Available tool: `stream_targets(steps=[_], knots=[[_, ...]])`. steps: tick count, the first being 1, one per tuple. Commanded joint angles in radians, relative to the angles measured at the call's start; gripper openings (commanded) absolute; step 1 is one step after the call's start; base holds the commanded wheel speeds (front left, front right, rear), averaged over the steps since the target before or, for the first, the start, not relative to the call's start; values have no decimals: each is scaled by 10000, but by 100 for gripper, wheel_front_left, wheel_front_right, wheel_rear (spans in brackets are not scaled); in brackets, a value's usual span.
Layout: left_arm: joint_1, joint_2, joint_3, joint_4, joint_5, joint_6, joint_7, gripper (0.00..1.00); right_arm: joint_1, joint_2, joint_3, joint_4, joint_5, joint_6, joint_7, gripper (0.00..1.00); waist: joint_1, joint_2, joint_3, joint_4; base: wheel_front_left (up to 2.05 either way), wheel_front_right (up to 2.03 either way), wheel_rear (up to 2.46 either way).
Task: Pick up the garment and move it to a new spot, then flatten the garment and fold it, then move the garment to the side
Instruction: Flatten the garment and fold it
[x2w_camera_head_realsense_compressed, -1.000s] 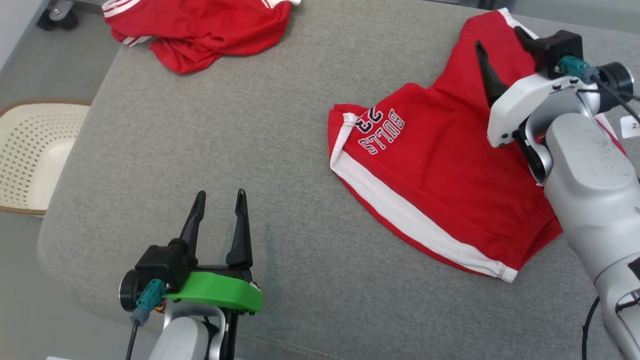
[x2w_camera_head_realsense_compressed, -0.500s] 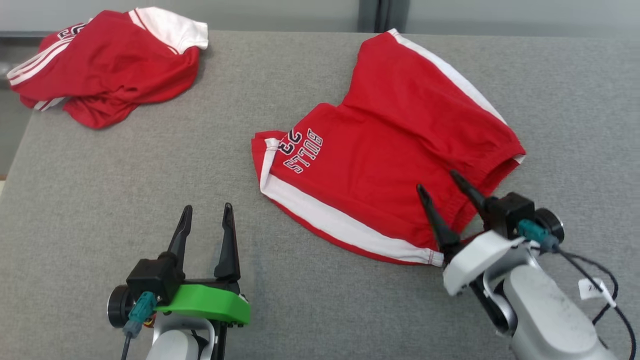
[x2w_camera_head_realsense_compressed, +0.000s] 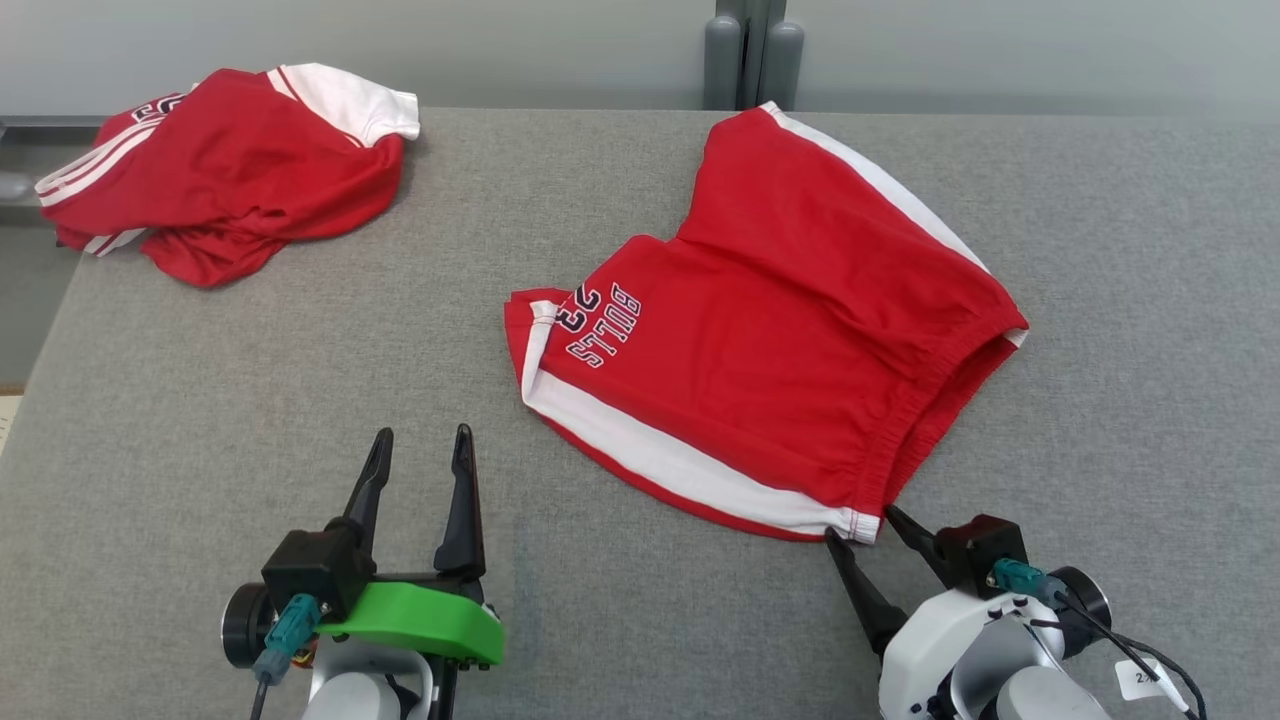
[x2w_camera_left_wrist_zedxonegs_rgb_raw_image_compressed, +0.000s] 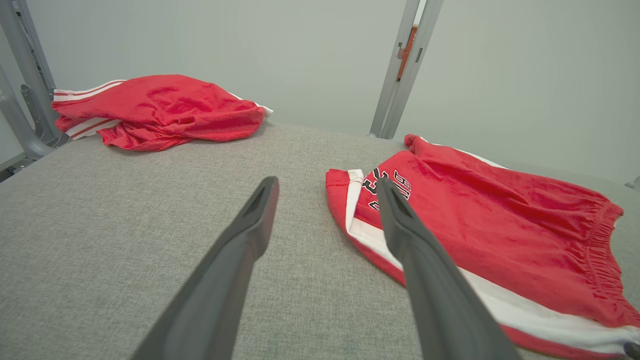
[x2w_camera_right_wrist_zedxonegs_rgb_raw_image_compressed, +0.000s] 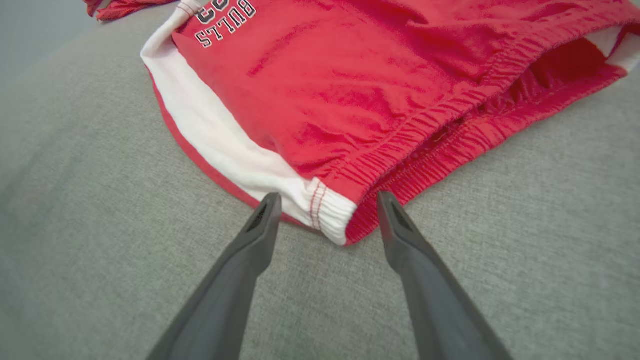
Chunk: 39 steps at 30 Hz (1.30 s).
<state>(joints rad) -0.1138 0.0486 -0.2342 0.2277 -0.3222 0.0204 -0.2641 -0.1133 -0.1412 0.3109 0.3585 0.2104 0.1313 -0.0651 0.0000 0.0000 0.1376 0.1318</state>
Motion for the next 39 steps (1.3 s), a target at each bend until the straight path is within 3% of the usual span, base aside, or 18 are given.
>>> stream_targets(steps=[1,2,3,19,21,23,24,39], knots=[[101,34,-13,7,-15,-21,-6,100,-223,-30,-4,245,84,-9,31,36,0,0,-16,74,0,0,0],[106,34,-13,14,-5,-17,-6,100,-267,11,-24,409,163,-9,43,27,0,0,-19,96,0,0,0],[112,34,-12,21,5,-20,-6,100,-328,4,-16,596,178,-9,29,0,0,0,-24,120,0,0,0],[85,34,36,-39,10,10,-6,100,-814,-397,-1927,964,-201,-10,-555,0,0,0,41,-454,0,0,0],[39,34,1,-45,18,19,-5,100,-837,-346,-2059,971,-282,-11,-642,25,0,0,63,-554,0,0,0],[5,34,-20,-43,30,29,-5,100,-847,-233,-2137,976,-291,-11,-740,95,0,0,67,-640,0,0,0],[-10,34,-31,-49,35,25,-5,100,-822,-166,-2162,952,-304,-11,-801,100,0,0,62,-680,0,0,0],[-118,35,-100,-135,-75,29,-5,100,-95,517,-3056,-856,-932,-10,-1695,100,0,0,-581,-1160,0,0,0]])
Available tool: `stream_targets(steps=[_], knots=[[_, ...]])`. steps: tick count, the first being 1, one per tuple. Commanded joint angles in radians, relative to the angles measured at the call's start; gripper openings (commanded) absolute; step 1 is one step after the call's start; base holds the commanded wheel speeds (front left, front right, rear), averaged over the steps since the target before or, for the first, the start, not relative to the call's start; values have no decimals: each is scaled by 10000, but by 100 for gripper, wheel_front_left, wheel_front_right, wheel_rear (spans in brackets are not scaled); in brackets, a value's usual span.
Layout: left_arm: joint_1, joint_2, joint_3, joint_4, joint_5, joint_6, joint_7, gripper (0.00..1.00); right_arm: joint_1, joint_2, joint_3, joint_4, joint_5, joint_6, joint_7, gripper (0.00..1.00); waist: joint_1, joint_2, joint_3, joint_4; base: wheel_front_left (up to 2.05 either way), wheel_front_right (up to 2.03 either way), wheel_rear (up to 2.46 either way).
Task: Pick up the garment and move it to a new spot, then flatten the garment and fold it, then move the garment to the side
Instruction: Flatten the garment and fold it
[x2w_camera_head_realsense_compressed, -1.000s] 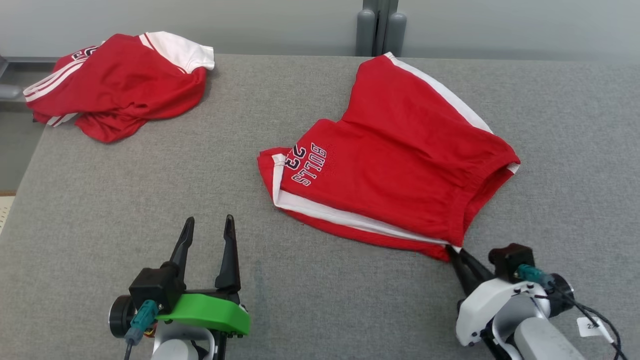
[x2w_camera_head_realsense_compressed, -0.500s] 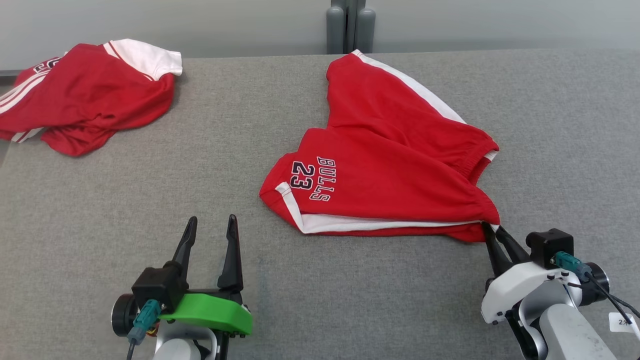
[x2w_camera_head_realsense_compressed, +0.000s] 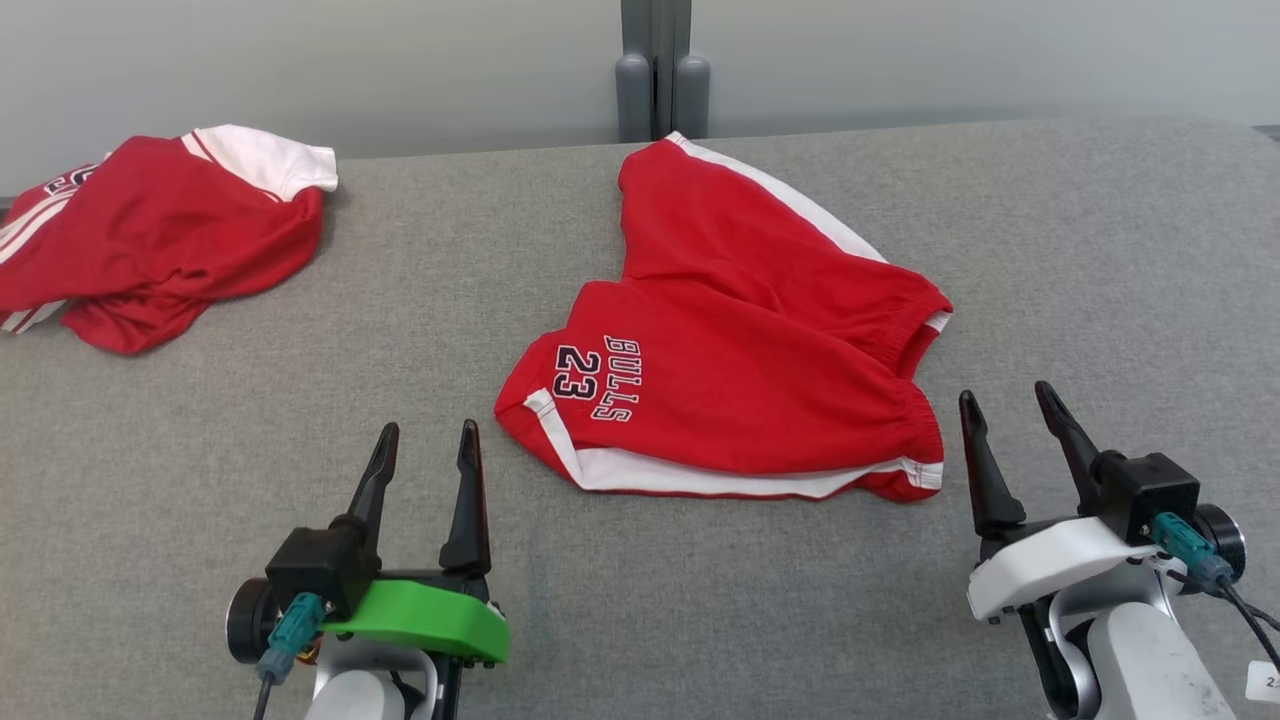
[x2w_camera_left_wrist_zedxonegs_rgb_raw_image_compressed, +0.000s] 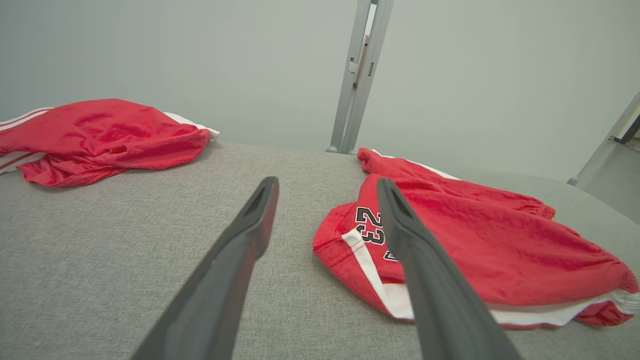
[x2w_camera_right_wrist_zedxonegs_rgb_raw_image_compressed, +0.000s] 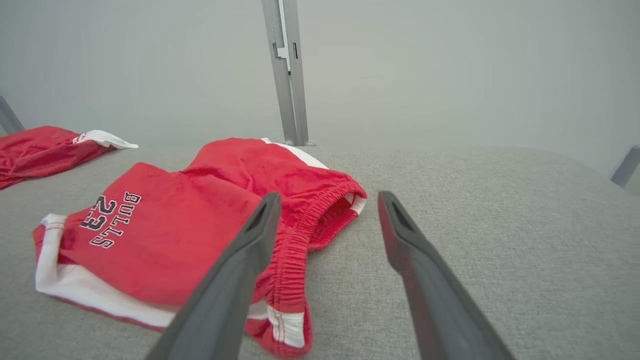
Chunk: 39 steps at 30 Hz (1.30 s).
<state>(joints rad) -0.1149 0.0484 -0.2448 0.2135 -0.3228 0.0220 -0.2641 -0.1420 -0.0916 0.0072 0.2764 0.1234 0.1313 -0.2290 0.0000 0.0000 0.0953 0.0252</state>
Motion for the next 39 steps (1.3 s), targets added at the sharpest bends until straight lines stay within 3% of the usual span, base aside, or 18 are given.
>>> stream_targets(steps=[1,11,23,31,39], knots=[[-84,36,-10,17,-85,23,-5,100,263,61,-73,-132,-147,-10,-116,100,0,0,-232,-117,0,0,0],[314,36,116,220,-104,54,-5,100,776,388,-468,-778,-575,-10,-368,100,0,0,-657,-218,0,0,0],[403,36,263,458,-81,45,-5,100,854,406,-303,-950,-230,-10,-366,100,0,0,-668,-146,0,0,0],[366,36,273,424,-72,75,-5,100,886,408,-277,-775,-389,-10,-366,100,0,0,-606,-114,0,0,0],[259,36,243,360,-55,66,-5,100,893,406,-168,154,-813,-10,63,100,0,0,-330,-47,0,0,0]])
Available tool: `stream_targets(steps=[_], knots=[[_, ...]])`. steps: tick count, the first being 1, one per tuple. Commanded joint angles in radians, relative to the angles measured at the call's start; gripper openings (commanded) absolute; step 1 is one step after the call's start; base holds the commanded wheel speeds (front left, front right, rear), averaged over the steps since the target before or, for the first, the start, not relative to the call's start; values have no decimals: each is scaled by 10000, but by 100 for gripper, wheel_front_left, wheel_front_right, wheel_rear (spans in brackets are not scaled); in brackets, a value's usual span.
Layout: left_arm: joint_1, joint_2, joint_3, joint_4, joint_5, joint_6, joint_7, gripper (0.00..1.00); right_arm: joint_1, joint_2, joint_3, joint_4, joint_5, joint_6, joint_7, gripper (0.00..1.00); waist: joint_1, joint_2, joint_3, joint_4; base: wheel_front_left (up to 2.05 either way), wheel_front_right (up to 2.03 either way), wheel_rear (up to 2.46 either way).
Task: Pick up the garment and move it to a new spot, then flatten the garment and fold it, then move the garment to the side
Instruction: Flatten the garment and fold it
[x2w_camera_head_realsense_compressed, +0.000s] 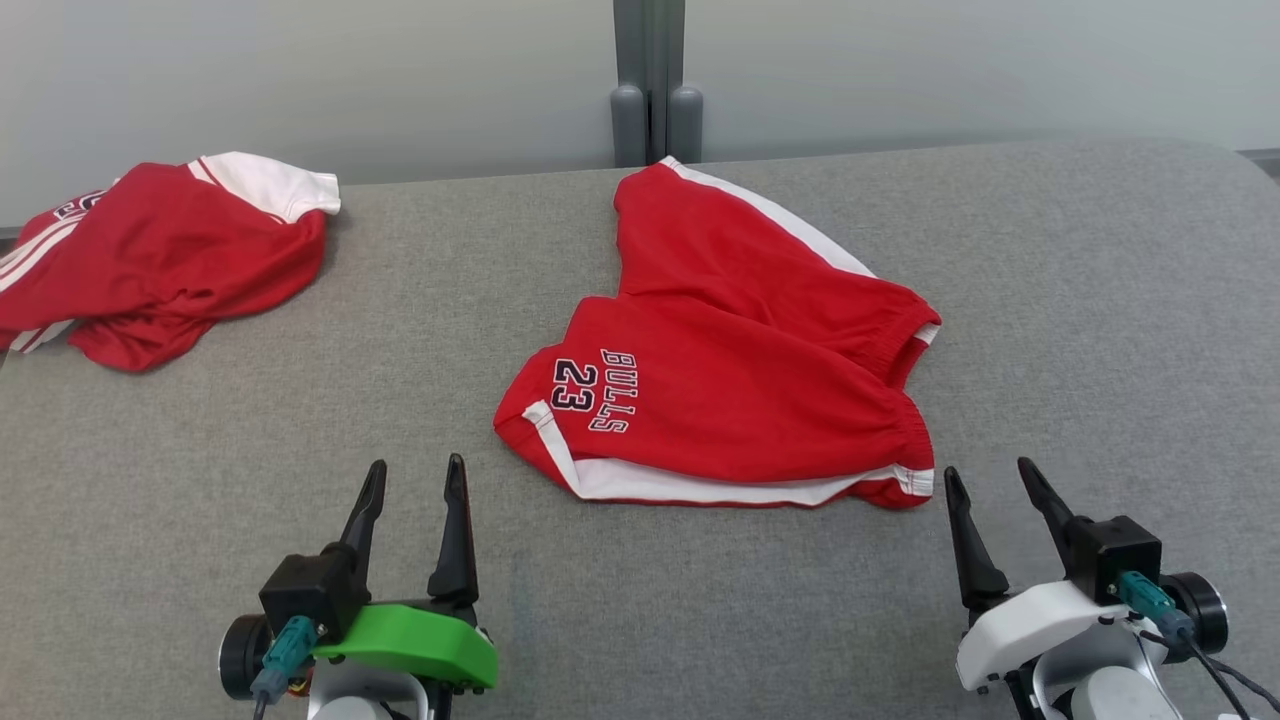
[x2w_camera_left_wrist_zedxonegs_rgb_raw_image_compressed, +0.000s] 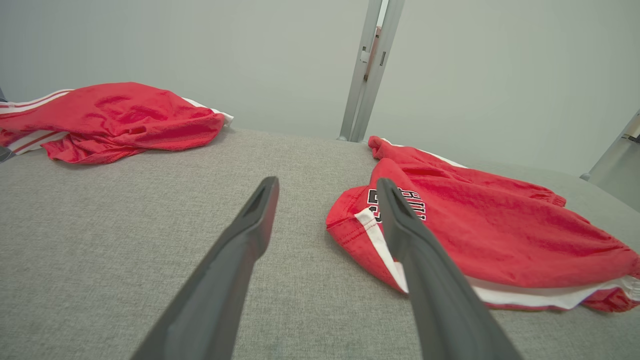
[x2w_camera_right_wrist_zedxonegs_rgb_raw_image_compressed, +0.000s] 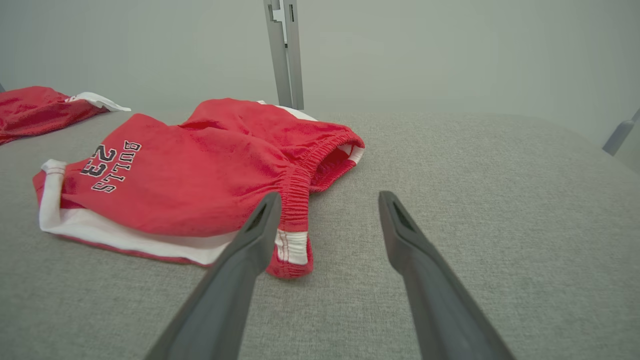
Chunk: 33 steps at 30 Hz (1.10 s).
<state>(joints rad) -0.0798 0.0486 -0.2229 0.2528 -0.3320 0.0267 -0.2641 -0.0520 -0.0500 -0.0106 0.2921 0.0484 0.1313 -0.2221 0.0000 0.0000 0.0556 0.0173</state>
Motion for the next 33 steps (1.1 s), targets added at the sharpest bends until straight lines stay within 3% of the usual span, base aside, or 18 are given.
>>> stream_targets(steps=[1,9,13,14,17,19,22,33], knots=[[-111,34,17,-31,30,16,-5,100,-82,-10,29,162,-142,-10,35,100,0,0,119,53,0,0,0],[-322,34,-93,-1,70,-19,-5,100,-883,-94,315,1594,-369,-10,149,100,0,0,569,333,0,0,0],[-450,34,-199,204,144,-89,-5,100,-1383,-243,605,2329,-287,-10,38,49,0,0,742,430,0,0,0],[-503,34,-246,309,181,-121,-5,100,-1506,-287,684,2512,-261,-10,-20,43,0,0,773,438,0,0,0],[-785,34,-464,696,362,-285,-5,100,-1810,-383,944,2943,-228,-10,-119,37,0,0,822,430,0,0,0],[-1052,34,-667,1105,504,-420,-7,100,-1996,-408,1136,3170,-207,-10,-189,28,0,0,831,403,0,0,0],[-1725,36,-1032,1769,722,-653,131,100,-2197,-426,1370,3414,-115,-10,-248,0,0,0,837,345,0,0,0],[-4390,114,-2090,3906,1229,-1195,2236,100,-2354,-422,1968,3727,143,-10,-391,0,0,0,954,-97,0,0,0]])
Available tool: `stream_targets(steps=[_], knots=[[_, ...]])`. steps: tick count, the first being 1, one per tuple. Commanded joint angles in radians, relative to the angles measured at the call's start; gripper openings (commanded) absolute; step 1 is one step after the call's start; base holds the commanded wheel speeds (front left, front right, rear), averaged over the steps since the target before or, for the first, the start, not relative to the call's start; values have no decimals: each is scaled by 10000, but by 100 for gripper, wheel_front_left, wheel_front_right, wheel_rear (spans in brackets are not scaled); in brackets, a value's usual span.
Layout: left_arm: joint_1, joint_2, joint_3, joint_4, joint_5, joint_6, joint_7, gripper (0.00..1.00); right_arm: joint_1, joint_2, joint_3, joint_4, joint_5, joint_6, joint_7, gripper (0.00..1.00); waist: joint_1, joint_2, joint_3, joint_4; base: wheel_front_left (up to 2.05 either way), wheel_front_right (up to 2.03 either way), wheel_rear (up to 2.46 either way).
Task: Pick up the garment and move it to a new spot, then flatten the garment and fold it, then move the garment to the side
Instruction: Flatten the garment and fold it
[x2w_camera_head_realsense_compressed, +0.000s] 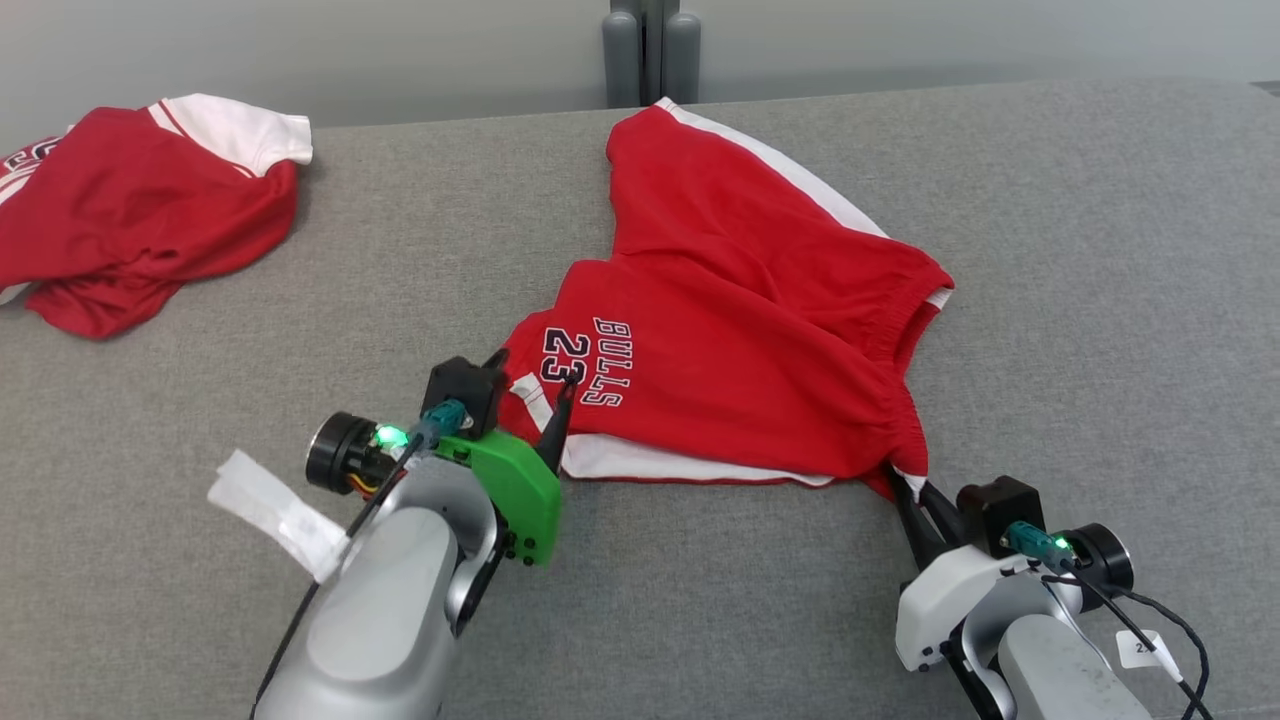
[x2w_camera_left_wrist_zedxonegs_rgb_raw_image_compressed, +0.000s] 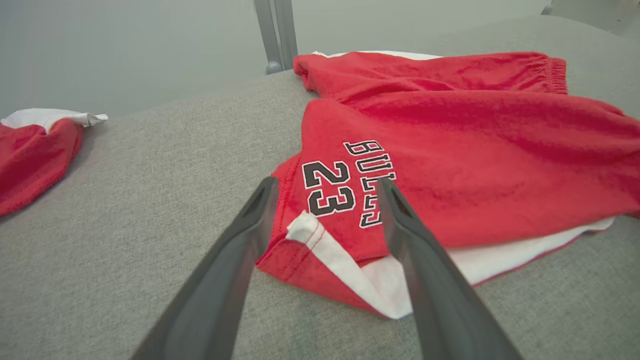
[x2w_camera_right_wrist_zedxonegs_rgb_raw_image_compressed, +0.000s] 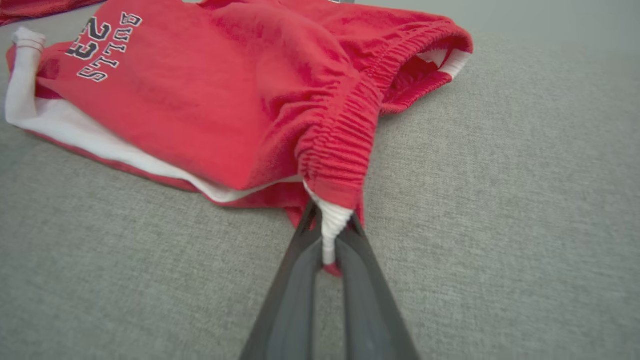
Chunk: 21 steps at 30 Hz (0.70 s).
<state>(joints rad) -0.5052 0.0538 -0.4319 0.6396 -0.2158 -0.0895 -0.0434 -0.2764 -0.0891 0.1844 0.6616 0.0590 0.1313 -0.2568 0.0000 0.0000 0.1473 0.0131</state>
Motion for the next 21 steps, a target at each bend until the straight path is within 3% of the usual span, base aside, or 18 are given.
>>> stream_targets(steps=[1,9,21], knots=[[-302,59,10,321,-57,-51,325,100,-123,-30,56,61,60,-10,-57,0,0,0,47,-83,0,0,0],[-1268,8,-197,1903,-287,43,1697,100,-335,29,334,186,199,-10,-75,0,0,0,243,-316,0,0,0],[-1526,-17,-779,2069,-490,-43,1862,100,-346,28,247,73,190,-10,-87,0,0,0,312,-138,0,0,0]])
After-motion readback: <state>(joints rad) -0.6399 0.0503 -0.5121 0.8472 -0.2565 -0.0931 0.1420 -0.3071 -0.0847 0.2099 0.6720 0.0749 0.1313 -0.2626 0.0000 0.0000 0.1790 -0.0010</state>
